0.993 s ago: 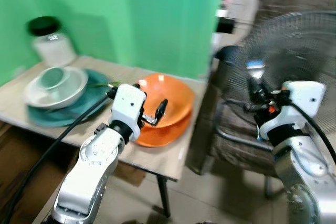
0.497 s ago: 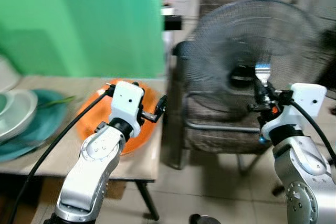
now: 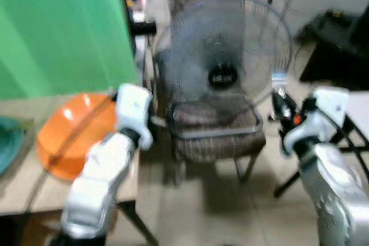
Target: Setting the table
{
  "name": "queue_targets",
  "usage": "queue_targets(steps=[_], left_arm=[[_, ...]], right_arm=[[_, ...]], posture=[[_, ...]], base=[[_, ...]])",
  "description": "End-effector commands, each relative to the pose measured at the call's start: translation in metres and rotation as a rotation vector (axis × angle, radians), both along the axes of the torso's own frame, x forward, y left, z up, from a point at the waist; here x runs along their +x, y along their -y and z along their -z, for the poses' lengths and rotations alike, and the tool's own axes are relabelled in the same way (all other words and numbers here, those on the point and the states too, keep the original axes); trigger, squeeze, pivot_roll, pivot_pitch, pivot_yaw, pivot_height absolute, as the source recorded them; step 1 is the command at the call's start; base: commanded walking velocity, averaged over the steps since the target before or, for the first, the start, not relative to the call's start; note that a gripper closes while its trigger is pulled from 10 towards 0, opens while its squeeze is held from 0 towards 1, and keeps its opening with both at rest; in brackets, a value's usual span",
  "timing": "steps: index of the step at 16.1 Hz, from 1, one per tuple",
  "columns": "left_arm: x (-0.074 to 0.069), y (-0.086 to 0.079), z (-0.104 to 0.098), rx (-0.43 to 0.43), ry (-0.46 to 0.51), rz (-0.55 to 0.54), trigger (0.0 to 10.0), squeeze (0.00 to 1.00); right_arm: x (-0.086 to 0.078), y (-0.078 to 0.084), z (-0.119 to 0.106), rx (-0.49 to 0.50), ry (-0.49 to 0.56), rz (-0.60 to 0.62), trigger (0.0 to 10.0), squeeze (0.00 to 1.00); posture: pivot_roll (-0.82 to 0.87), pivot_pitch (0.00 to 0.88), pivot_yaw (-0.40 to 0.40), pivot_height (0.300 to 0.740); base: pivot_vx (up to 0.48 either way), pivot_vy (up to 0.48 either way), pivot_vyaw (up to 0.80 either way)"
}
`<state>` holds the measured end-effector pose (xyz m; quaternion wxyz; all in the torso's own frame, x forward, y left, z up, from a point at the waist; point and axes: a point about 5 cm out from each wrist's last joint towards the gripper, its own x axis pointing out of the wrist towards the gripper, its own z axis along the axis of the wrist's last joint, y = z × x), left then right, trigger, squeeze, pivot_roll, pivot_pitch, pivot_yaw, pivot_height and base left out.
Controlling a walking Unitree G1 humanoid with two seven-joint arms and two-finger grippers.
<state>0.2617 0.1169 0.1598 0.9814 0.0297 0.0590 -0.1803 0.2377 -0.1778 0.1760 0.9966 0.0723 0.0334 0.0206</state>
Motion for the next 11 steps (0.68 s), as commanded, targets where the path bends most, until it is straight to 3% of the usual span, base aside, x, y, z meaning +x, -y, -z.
queue_targets(steps=[1,5,7,8,10,11], left_arm=[[0.003,-0.008,-0.009,0.011,0.051,-0.046,10.0,0.0],[0.007,-0.017,-0.012,0.059,0.096,-0.105,10.0,0.0],[0.009,-0.02,-0.014,0.041,0.112,-0.137,10.0,0.0],[0.01,-0.022,-0.015,0.032,0.119,-0.144,10.0,0.0],[0.01,-0.025,-0.015,0.028,0.121,-0.14,10.0,0.0],[0.01,-0.026,-0.015,0.031,0.121,-0.143,10.0,0.0]], right_arm=[[0.001,-0.004,-0.004,0.008,0.009,-0.016,10.0,0.0],[0.004,-0.003,-0.006,-0.087,0.016,0.005,10.0,0.0],[0.005,-0.002,-0.009,-0.074,0.052,0.025,10.0,0.0],[0.006,0.002,-0.01,-0.098,0.067,0.116,10.0,0.0],[0.01,-0.003,-0.006,-0.076,0.05,0.046,10.0,0.0],[0.011,-0.002,-0.007,-0.089,0.071,0.079,10.0,0.0]], posture=[[0.09,0.0,0.042,0.74],[0.09,0.0,0.044,0.74],[0.09,0.0,0.044,0.74],[0.09,0.0,0.044,0.74],[0.1,0.0,0.044,0.74],[0.1,0.0,0.044,0.74]], base=[[0.0,0.0,-0.77],[0.0,0.0,-0.78],[0.0,0.0,-0.79],[0.0,0.0,-0.8],[0.0,0.0,0.0],[0.259,0.0,0.0]])
